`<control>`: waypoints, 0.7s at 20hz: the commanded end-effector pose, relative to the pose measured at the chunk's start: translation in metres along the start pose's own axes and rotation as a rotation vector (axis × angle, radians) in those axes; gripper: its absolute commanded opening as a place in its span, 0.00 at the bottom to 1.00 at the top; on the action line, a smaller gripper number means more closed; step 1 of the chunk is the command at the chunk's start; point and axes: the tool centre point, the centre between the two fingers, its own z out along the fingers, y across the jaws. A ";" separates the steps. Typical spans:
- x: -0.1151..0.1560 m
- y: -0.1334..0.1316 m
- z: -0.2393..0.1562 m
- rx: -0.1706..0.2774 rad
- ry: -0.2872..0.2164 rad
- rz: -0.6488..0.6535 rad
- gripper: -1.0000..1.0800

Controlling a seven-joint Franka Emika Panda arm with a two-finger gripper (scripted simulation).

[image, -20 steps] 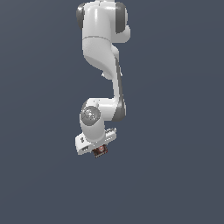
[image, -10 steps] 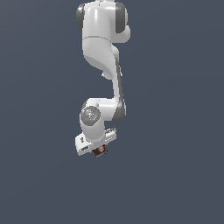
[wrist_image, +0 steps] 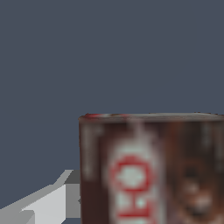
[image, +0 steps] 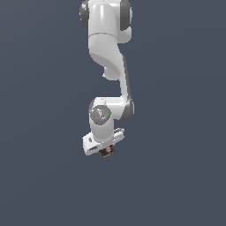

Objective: Pick up the object and move it to a goal position.

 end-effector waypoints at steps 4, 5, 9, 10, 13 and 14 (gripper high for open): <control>0.023 -0.050 -0.018 0.000 0.001 -0.002 0.00; 0.028 -0.061 -0.021 0.000 0.001 -0.002 0.00; 0.048 -0.104 -0.037 0.000 0.001 -0.002 0.00; 0.053 -0.114 -0.040 0.000 0.001 -0.002 0.00; 0.068 -0.146 -0.052 0.000 0.001 -0.002 0.00; 0.073 -0.156 -0.055 0.000 0.001 -0.002 0.00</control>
